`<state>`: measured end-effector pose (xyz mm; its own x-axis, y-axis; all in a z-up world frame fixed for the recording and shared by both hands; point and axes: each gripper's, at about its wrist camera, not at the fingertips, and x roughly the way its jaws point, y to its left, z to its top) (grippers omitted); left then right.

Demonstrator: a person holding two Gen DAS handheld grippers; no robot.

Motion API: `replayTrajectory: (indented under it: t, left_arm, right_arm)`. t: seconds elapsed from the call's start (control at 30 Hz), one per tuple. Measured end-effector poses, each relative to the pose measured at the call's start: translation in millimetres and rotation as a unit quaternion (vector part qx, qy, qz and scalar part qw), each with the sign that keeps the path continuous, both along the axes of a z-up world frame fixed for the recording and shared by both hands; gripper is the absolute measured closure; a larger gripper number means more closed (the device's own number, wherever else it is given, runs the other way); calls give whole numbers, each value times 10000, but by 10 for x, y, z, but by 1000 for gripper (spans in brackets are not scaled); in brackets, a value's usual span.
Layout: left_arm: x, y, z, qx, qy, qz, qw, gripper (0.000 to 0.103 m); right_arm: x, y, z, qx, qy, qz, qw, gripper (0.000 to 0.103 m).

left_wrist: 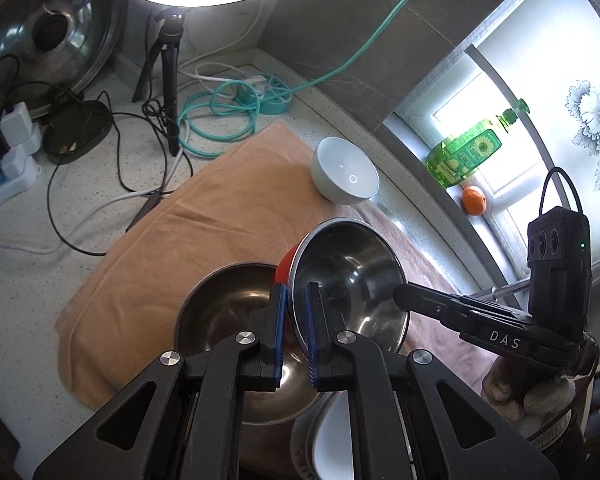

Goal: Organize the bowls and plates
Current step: 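Lift and carry the red bowl over the large steel bowl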

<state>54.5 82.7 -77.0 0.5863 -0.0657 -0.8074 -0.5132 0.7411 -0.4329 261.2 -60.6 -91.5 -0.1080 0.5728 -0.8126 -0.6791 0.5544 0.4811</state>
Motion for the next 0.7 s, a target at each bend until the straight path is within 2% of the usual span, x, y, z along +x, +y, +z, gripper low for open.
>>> replayTrajectory:
  t: [0.3,0.7]
  left_arm:
    - [-233,102,-119,-66,118,169,9998,95]
    - [-318,125,-329,-95,339,204,9992,95]
  right_arm:
    - [-336,168,-128,-154,-15,255,9996,97]
    - [-525,279,-296,-396,-99,398,9984,97]
